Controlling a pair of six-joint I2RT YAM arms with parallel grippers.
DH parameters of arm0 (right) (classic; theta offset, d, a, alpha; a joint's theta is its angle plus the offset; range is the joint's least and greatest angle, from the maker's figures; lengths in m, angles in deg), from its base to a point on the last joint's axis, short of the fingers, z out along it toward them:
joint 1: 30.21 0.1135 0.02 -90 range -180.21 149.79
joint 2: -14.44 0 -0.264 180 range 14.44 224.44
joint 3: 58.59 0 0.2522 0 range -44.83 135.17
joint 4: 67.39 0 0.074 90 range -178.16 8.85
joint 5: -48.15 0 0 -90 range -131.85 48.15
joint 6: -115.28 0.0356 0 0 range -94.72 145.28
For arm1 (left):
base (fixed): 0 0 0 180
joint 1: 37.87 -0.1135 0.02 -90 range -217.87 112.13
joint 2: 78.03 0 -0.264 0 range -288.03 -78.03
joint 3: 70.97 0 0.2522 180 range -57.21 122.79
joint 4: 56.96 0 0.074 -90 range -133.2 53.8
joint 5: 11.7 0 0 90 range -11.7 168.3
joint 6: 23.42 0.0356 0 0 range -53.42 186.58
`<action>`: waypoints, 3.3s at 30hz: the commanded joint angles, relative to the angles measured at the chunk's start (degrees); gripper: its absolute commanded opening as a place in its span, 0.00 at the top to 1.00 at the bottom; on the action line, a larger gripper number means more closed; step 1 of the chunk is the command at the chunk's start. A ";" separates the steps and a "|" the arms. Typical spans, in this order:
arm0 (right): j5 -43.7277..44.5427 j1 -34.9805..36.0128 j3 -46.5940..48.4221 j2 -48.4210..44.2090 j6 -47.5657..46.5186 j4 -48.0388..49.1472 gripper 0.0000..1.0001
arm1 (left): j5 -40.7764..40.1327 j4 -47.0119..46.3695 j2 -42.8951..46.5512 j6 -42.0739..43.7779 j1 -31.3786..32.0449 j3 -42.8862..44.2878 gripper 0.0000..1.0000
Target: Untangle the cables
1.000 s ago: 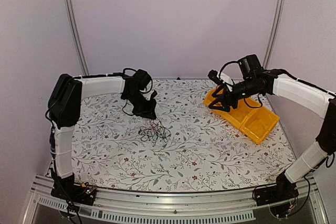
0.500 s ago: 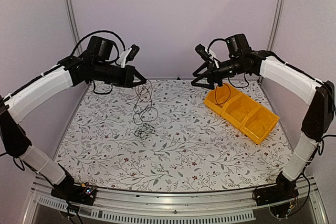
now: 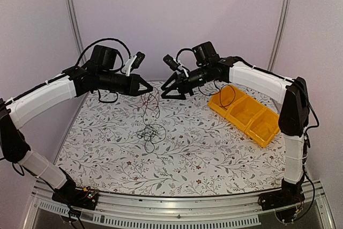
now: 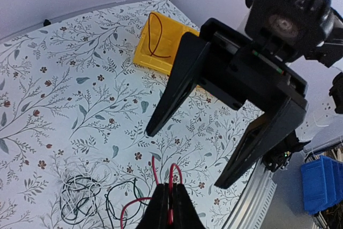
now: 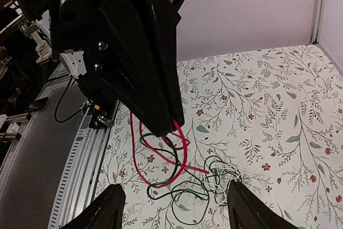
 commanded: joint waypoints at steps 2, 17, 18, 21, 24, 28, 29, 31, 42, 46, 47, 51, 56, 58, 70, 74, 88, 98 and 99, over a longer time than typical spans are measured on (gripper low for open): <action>-1.51 1.19 0.49 1.65 5.10 4.60 0.34 | 2.18 -4.51 0.51 -1.22 1.43 -0.77 1.00; -1.43 1.63 -0.13 0.11 7.69 5.98 1.00 | -10.85 -10.34 -2.07 -3.77 1.95 -9.08 0.80; -1.68 1.63 -0.19 -0.14 7.64 6.00 1.00 | -12.48 -12.35 -2.99 -4.57 1.92 -9.85 0.80; -2.11 1.62 -0.22 -0.84 7.24 5.40 1.00 | -16.92 -20.35 -5.31 -7.50 1.74 -13.19 0.85; -2.69 1.54 -0.02 -1.95 6.40 4.79 1.00 | -20.18 -29.24 -8.35 -10.65 1.14 -17.55 0.93; -3.43 1.41 1.17 -4.68 4.95 4.34 1.00 | -22.84 -31.01 -13.87 -12.44 0.34 -21.37 0.94; -3.44 1.45 1.45 -5.21 4.65 4.16 1.00 | -23.18 -30.98 -14.80 -12.54 0.29 -22.30 0.94; -3.00 1.45 1.65 -6.62 3.81 3.68 1.00 | -23.32 -30.88 -15.84 -12.70 0.30 -24.22 0.94; 0.88 1.37 -1.52 -9.78 0.83 1.74 1.00 | -22.36 -29.37 1.33 -12.92 0.28 -32.23 0.75; 2.11 1.36 -1.79 -9.63 0.11 1.49 1.00 | -21.36 -27.64 9.51 -12.35 0.30 -31.93 0.63; 2.47 1.37 -1.80 -9.49 0.07 1.50 1.00 | -20.38 -27.55 11.18 -12.03 0.28 -31.65 0.60; 4.45 1.37 -1.94 -9.08 0.13 1.63 1.00 | -12.33 -30.10 15.88 -10.84 0.31 -30.30 0.40; 5.24 1.37 -1.50 -8.33 1.09 2.43 1.00 | -0.51 -30.83 13.18 -9.38 0.30 -25.06 0.37; 5.72 1.37 -1.29 -8.03 1.29 2.55 1.00 | 0.41 -30.83 11.51 -10.26 0.33 -23.19 0.39; 7.13 1.37 -2.94 -8.61 1.30 2.53 1.00 | -0.03 -31.86 6.02 -11.30 0.19 -19.89 0.50; 6.59 1.37 -2.94 -8.89 1.27 2.63 1.00 | -2.37 -30.92 4.93 -11.57 0.24 -20.45 0.45; 5.92 1.37 -2.60 -9.38 1.39 2.62 1.00 | 1.12 -36.31 -3.35 -13.36 0.08 -20.24 0.61; 7.57 1.28 -2.68 -10.08 1.64 2.81 1.00 | -2.23 -38.22 -3.21 -15.41 -0.13 -21.38 1.00; 8.13 1.20 -2.75 -10.25 1.77 2.85 1.00 | -3.90 -37.40 -2.33 -15.40 -0.37 -21.89 1.00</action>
